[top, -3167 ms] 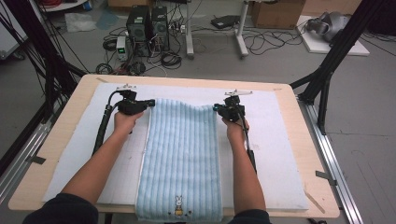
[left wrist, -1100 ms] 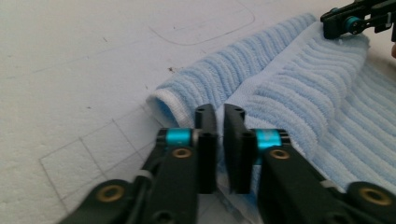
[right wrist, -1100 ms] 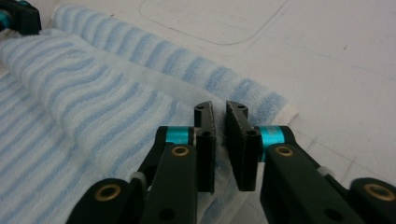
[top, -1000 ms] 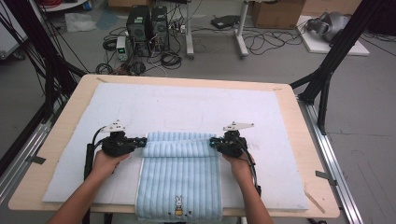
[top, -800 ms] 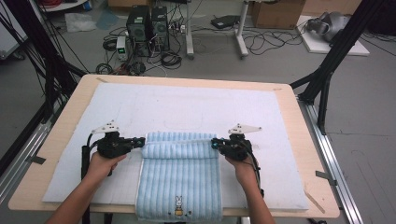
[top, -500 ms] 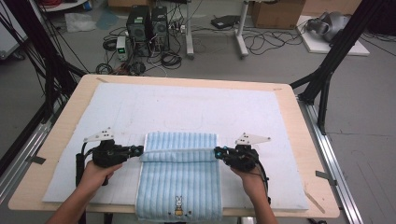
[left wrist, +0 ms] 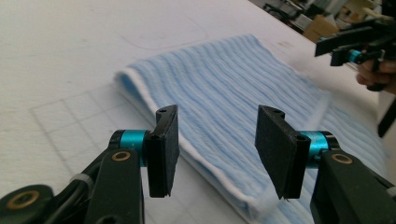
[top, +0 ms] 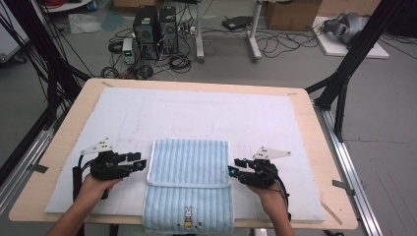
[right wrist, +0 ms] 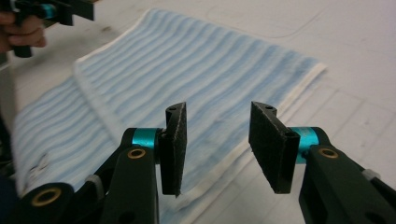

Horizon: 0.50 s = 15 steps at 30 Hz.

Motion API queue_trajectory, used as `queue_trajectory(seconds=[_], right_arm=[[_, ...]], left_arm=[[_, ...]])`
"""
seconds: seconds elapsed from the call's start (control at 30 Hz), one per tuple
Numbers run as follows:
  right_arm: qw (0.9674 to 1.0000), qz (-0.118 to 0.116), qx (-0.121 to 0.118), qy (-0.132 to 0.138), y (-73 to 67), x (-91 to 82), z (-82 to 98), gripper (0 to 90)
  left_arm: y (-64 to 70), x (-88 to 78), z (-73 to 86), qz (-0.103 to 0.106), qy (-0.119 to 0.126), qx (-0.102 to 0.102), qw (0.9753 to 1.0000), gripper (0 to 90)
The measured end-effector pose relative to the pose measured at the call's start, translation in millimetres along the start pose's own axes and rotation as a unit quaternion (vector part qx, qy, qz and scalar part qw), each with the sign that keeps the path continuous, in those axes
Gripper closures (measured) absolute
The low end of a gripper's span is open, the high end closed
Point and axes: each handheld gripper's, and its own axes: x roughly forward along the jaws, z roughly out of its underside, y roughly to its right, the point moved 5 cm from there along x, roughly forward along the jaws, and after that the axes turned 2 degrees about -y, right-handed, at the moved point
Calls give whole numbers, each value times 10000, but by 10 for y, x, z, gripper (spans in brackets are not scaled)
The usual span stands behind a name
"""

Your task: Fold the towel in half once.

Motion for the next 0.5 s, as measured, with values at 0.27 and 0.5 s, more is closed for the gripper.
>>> queue_trajectory(seconds=[0.27,0.5], right_arm=[[9967,732,340,-129,213,246,-116,403],[9915,1160,457,-383,362,457,-179,456]], left_arm=[[-254,285,-136,-409,-109,-54,9991,452],[-430,553,-124,-916,-568,-219,9939,423]])
